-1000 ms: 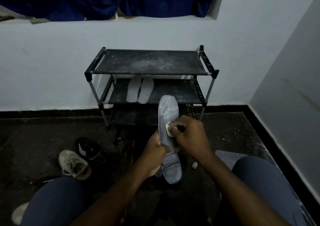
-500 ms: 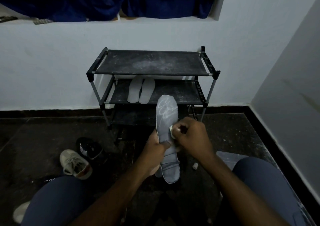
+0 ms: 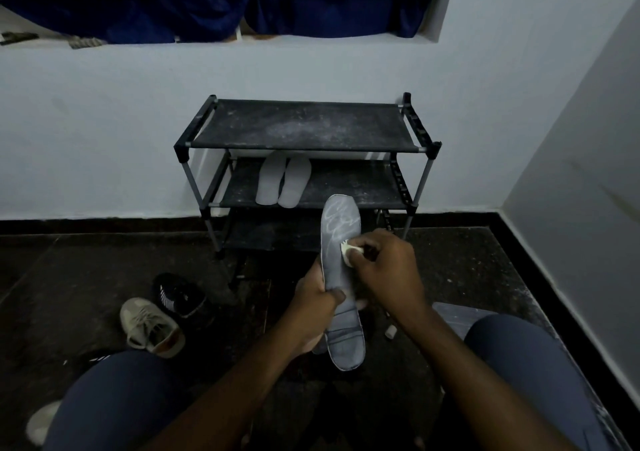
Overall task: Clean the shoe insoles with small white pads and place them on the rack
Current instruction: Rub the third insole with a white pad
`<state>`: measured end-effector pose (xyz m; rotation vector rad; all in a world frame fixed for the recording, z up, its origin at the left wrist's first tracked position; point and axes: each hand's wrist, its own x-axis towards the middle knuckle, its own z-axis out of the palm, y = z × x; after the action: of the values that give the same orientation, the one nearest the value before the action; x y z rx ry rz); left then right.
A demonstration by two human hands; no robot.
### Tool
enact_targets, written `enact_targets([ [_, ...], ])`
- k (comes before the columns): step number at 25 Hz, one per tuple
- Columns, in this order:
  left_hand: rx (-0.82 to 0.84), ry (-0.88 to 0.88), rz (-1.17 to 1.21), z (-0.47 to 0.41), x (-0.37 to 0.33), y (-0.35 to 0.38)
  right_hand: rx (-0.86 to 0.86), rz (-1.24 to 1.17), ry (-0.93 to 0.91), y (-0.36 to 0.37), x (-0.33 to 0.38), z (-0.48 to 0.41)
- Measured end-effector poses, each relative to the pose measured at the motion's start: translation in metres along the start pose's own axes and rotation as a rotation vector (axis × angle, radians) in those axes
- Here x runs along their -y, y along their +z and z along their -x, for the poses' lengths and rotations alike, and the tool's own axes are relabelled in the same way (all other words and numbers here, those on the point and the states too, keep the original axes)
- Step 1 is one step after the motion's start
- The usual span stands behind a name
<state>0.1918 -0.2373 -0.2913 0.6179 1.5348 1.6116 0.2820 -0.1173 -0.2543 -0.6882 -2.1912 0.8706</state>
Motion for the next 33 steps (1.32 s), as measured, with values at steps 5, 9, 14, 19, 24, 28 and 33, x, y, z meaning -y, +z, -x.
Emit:
enact_targets([
  [5,-0.007,0.042,-0.038,0.002,-0.005,-0.001,0.175,0.003,-0.1,0.011,0.007,0.012],
  [9,0.002,0.037,-0.069,-0.001,0.0,-0.002,0.05,0.013,-0.042,0.005,0.003,0.006],
  [14,-0.002,0.086,-0.105,-0.002,0.001,-0.002,0.157,-0.106,-0.131,0.008,0.01,0.014],
  [19,0.037,0.079,-0.113,0.0,-0.001,-0.001,0.055,-0.133,-0.077,0.004,0.005,0.007],
  [24,0.012,0.078,-0.15,0.0,0.004,-0.004,0.178,-0.155,-0.151,0.008,0.009,0.013],
  [28,0.031,0.061,-0.182,-0.001,0.003,-0.002,0.086,-0.156,-0.12,0.005,0.004,0.007],
  [33,0.036,0.058,-0.184,-0.001,0.006,-0.005,0.149,-0.189,-0.136,0.005,0.007,0.014],
])
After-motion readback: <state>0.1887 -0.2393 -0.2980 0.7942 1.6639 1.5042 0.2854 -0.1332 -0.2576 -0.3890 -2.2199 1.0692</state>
